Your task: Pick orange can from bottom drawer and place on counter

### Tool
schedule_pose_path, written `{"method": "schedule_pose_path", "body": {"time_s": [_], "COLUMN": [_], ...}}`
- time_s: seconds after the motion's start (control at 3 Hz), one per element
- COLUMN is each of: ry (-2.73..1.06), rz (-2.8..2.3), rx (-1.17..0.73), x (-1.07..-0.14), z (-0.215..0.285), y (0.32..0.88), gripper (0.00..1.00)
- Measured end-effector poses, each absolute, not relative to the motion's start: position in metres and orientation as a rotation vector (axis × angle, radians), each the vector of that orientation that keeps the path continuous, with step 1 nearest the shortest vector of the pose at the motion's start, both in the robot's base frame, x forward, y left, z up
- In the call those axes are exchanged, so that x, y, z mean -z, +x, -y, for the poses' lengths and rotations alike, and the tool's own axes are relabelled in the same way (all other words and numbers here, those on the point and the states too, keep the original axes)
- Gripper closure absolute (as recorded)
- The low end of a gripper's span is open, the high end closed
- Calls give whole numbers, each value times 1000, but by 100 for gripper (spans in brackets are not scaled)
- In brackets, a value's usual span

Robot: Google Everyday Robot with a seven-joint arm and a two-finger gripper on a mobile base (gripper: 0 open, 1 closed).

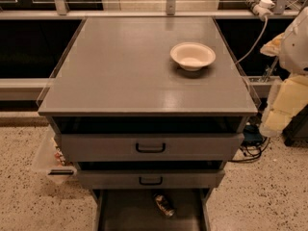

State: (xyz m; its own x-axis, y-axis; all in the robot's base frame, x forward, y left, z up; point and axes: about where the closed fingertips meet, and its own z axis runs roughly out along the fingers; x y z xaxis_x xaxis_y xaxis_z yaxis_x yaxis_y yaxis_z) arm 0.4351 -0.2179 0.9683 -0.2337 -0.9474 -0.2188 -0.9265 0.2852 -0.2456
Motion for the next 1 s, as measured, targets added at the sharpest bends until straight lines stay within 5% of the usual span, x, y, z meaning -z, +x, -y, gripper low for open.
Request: {"method": "schedule_pose_path", "body": {"time_s": [1.0], "ry": [-1361], "rz": [-2296], "rx": [-399], "x": [-775], "z": [202], "y": [379], "gripper": [0]}}
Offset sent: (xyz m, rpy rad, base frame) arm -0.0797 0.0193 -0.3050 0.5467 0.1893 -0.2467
